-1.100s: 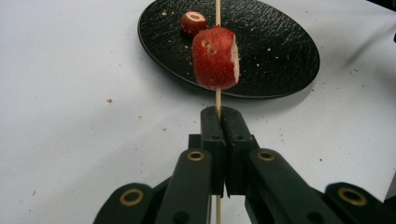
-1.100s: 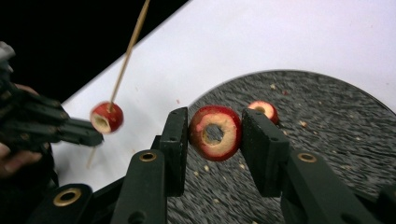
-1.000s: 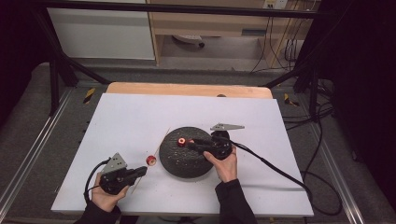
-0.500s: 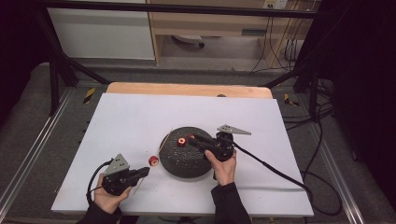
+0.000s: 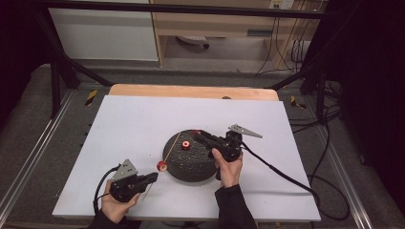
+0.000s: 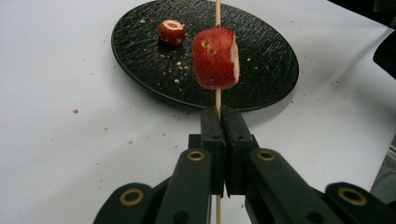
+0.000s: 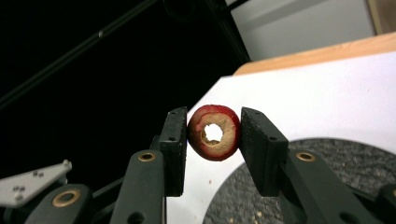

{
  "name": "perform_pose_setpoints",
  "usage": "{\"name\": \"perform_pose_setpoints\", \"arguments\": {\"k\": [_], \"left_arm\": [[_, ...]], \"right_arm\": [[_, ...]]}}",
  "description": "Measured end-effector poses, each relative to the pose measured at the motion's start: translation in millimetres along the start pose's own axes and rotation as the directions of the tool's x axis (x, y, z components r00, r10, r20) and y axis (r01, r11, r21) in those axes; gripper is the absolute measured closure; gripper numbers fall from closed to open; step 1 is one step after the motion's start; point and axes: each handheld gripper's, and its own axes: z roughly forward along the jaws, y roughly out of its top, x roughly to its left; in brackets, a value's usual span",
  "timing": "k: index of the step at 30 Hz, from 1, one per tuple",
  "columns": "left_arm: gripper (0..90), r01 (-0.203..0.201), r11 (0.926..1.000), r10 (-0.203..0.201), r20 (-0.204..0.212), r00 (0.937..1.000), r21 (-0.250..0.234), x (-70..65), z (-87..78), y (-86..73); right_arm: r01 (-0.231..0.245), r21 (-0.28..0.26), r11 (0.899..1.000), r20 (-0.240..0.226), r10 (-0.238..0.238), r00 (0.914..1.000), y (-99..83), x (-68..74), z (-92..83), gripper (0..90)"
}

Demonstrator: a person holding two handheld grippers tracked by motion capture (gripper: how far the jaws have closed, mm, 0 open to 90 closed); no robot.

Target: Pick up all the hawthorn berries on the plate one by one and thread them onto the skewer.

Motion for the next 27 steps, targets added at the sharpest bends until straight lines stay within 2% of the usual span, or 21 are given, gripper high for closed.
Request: {"name": "perform_pose_setpoints", "arguments": {"k": [6, 14, 22, 27], "left_arm": [[88.3, 0.012, 0.9998, -0.012, 0.001, 0.9999, -0.016, -4.5, 2.3, 1.7], [88.3, 0.042, 0.9987, -0.042, 0.001, 0.9991, -0.03, -9.9, 6.2, 5.3], [88.3, 0.054, 0.9982, -0.054, -0.008, 0.9985, -0.029, -18.1, 14.5, 11.3], [88.3, 0.053, 0.9982, -0.053, 0.0, 0.9986, -0.026, -22.8, 20.5, 15.5]], "right_arm": [[-0.021, -0.079, 0.997, 0.001, 0.021, 0.9998, -0.1, -0.1, 2.2, 63.1], [-0.057, -0.168, 0.984, -0.009, 0.056, 0.9984, 0.4, -1.1, 5.4, 63.1], [-0.076, -0.223, 0.972, -0.013, 0.075, 0.9971, 3.2, -3.2, 7.0, 63.1], [-0.087, -0.239, 0.967, -0.012, 0.087, 0.9961, 5.2, -4.3, 7.4, 63.1]]}}
